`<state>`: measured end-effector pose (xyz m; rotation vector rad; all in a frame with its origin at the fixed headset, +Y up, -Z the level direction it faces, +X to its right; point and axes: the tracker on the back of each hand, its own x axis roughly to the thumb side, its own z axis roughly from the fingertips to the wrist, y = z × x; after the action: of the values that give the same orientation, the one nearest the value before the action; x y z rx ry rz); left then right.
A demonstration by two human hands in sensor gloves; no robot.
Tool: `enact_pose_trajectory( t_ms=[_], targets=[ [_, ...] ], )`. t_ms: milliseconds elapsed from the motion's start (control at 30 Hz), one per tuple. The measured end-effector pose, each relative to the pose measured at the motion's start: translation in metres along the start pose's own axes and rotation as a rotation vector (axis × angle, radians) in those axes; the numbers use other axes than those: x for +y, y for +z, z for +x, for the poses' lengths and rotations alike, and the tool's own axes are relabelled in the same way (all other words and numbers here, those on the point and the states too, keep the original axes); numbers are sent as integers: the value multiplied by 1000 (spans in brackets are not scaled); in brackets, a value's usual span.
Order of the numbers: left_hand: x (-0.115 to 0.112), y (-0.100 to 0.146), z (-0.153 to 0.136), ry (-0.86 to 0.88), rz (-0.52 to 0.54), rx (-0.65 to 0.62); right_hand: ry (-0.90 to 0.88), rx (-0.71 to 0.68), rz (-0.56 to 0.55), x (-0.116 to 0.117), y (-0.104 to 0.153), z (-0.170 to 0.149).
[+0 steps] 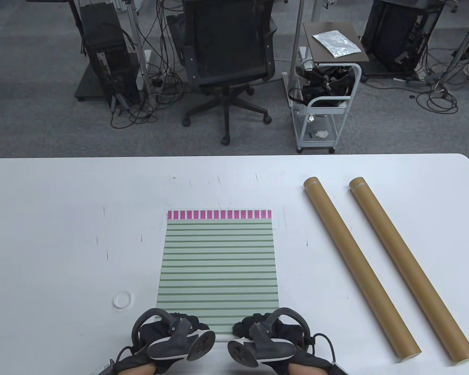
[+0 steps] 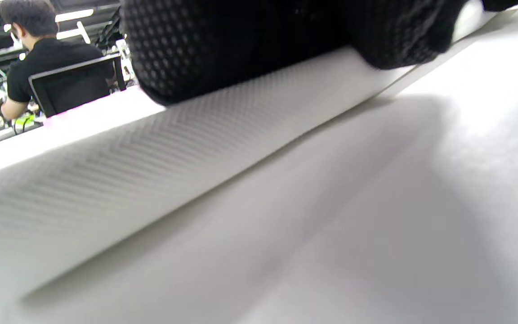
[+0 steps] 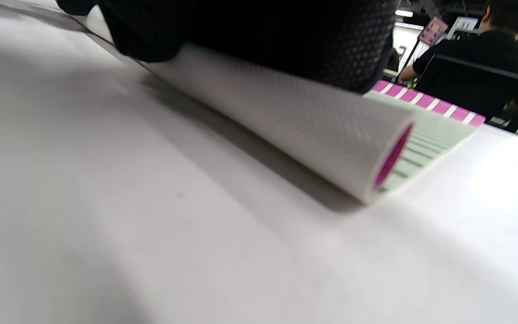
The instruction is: Roll up mouse pads and store in mailing tubes
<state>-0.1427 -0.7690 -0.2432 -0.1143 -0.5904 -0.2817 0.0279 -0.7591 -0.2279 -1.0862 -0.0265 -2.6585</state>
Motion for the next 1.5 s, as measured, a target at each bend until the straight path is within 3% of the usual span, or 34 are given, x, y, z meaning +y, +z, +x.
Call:
enact_pose_trajectory(
  t_ms=[133, 200, 333, 400, 500, 667, 733, 867, 967, 1067, 1233, 1367, 1500],
  targets=[
    [-2, 0, -6, 148, -90, -47, -133, -6, 74, -3, 0, -4],
    [-3, -2, -8, 139, -97, -24, -119, 15, 77, -2, -2, -6],
    [-7, -6, -6, 62, -84, 46, -70, 53, 70, -1, -3, -7],
    [-5, -10, 0, -117, -68, 112, -25, 34, 96, 1, -3, -3],
    [-6, -13, 8, -241, -72, 140, 17, -1, 86, 1, -3, 0],
    [-4, -7, 14, -211, -44, 69, -50, 11, 57, 3, -3, -2],
    [-4, -2, 20, -82, -41, -41, -90, 24, 65, 2, -4, -5],
    [4, 4, 28, -152, 26, -63, -155, 45, 97, 3, -7, -11],
    [8, 3, 27, -32, -5, -83, -190, 56, 103, 3, -8, -14],
    [5, 2, 27, -152, 56, -28, -263, 45, 112, 1, -7, -17],
    [8, 0, 25, -108, 42, -22, -172, 75, 6, -4, 0, -22],
    [9, 0, 23, -102, 33, -9, -245, 63, 43, -2, 3, -24],
    [9, -1, 17, -56, 18, 7, 30, 35, -5, 0, 1, -10]
  ],
)
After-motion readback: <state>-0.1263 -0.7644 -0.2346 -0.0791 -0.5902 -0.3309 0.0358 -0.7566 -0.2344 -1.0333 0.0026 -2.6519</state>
